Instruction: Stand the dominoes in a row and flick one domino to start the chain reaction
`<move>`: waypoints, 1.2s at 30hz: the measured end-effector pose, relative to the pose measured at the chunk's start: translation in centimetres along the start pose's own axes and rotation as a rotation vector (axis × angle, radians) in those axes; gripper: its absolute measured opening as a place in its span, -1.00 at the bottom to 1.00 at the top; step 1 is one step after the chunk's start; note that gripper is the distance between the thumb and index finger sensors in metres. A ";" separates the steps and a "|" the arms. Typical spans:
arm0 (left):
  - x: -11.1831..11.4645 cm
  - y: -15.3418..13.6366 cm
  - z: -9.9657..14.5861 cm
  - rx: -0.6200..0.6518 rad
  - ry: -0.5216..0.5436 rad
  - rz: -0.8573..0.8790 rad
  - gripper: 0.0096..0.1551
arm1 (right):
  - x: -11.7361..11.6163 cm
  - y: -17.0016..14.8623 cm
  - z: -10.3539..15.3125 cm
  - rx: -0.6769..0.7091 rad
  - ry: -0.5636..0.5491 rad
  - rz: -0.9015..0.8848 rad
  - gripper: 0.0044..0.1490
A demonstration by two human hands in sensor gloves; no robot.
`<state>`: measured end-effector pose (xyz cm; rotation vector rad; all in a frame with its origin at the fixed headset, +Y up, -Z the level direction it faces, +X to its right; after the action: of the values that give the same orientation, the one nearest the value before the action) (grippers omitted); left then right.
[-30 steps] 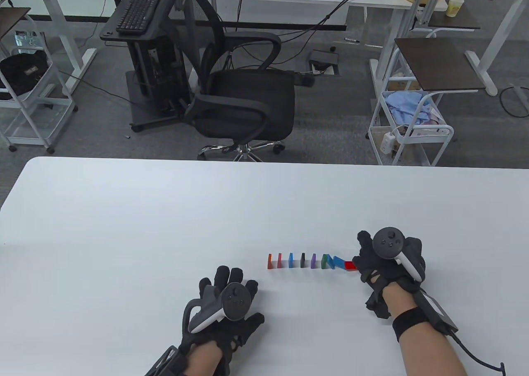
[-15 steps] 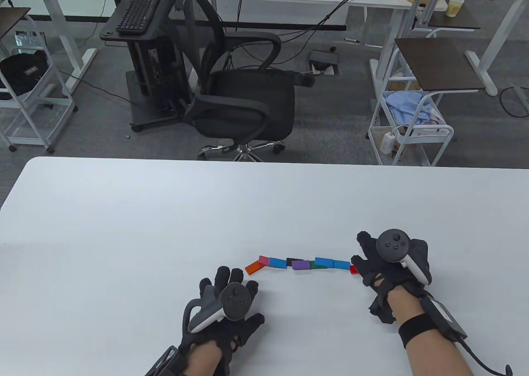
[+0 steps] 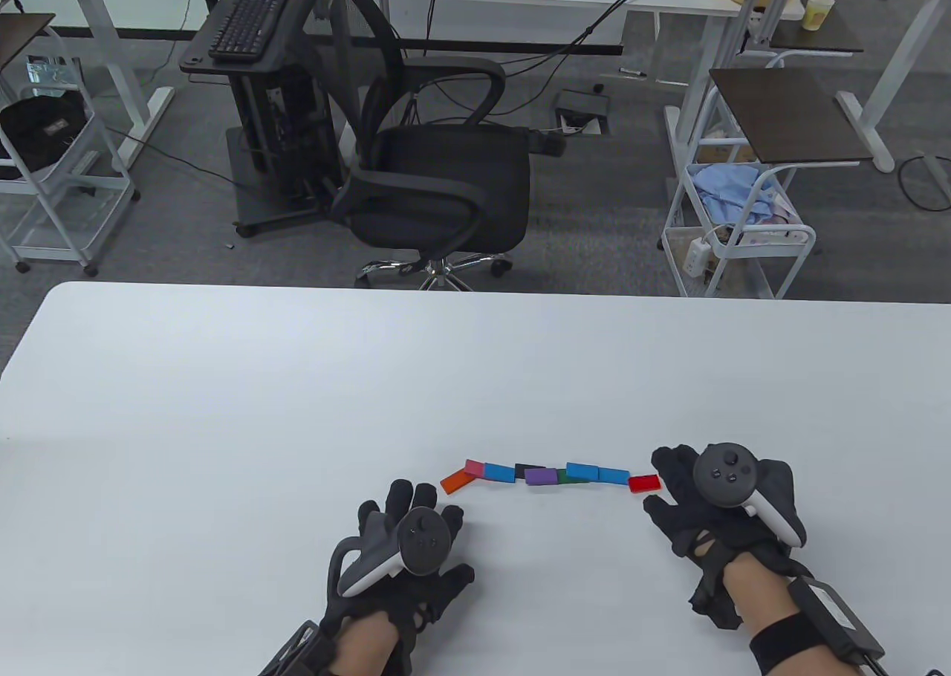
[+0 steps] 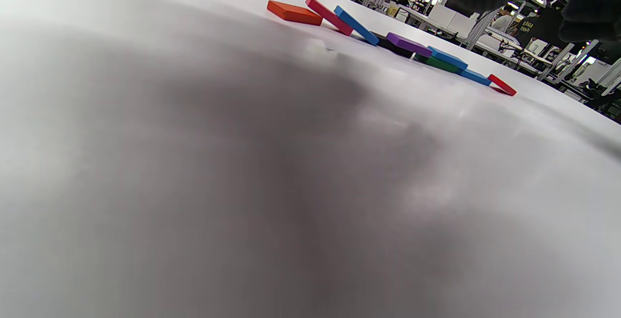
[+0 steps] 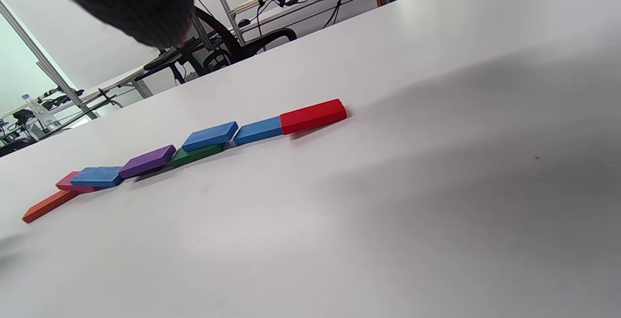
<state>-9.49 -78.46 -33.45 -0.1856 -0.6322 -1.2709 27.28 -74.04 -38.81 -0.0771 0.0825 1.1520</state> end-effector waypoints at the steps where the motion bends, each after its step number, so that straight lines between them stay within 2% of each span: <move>1: 0.0 0.0 0.0 0.001 0.001 0.000 -0.06 | 0.0 0.0 0.4 0.002 0.004 -0.001 -0.14; 8: -0.1 0.0 0.2 0.013 0.009 0.002 -0.06 | -0.6 0.2 2.8 0.025 0.020 0.009 -0.14; 18: -0.1 0.2 0.2 0.027 0.018 -0.007 -0.06 | -2.7 0.0 5.3 0.052 0.050 0.009 -0.15; 29: 0.1 0.4 0.1 0.030 0.015 -0.023 -0.06 | -5.7 -1.1 6.3 0.077 0.062 0.054 -0.15; 36: 0.2 0.6 0.1 0.035 0.015 -0.032 -0.05 | -5.7 -0.9 6.3 0.093 0.043 0.110 -0.15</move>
<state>-8.98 -78.36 -33.14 -0.1379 -0.6462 -1.2898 25.97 -78.98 -31.95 -0.0150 0.1799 1.2551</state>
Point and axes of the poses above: the tracker on the back of each hand, its own y axis roughly to the thumb side, its own z axis roughly from the fingertips to the wrist, x = y × z, the point moved 5 cm from there along -z, roughly from the wrist to the fingertips, and after that the axes turned 9 degrees about -y, right-handed, at the moved point
